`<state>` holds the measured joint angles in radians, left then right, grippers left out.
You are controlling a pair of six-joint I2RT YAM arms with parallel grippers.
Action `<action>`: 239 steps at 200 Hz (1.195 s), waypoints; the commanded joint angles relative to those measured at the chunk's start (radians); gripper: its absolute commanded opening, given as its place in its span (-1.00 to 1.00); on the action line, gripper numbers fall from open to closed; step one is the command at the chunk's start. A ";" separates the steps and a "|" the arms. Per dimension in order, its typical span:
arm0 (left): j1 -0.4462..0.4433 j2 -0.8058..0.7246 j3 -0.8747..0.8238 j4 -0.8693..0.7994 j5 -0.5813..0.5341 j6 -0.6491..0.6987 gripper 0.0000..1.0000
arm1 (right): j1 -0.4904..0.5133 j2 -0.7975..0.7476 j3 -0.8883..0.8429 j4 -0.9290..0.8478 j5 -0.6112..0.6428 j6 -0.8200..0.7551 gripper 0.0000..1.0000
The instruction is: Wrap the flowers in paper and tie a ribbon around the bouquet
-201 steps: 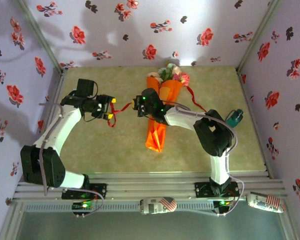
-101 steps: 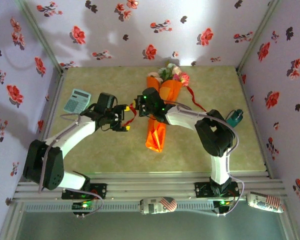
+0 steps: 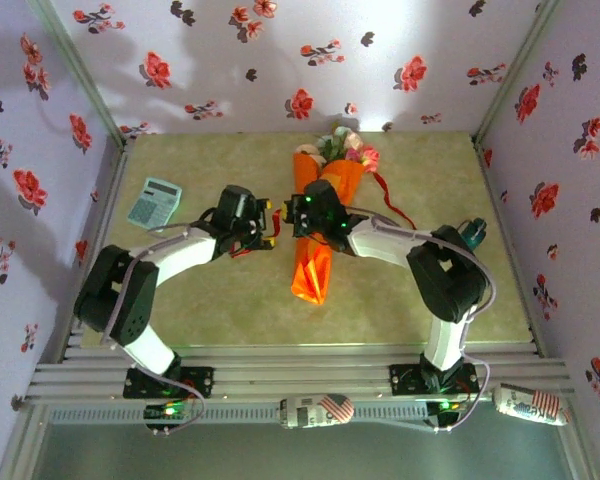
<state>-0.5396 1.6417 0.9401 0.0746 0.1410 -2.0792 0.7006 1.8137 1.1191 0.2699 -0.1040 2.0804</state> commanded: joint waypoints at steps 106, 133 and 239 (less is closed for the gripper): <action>-0.129 0.141 0.125 0.140 -0.031 -0.525 0.46 | -0.102 -0.099 -0.138 0.069 -0.028 0.009 -1.00; -0.134 0.120 0.121 0.133 -0.050 -0.532 0.45 | -0.102 -0.107 -0.149 0.072 -0.041 0.003 -1.00; -0.115 0.080 0.080 0.117 -0.092 -0.496 -0.18 | -0.096 -0.155 -0.198 0.041 -0.053 -0.021 -1.00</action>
<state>-0.6662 1.7805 1.0443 0.2340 0.0769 -2.0937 0.6064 1.6791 0.9371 0.3214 -0.1589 2.0758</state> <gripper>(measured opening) 0.404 0.062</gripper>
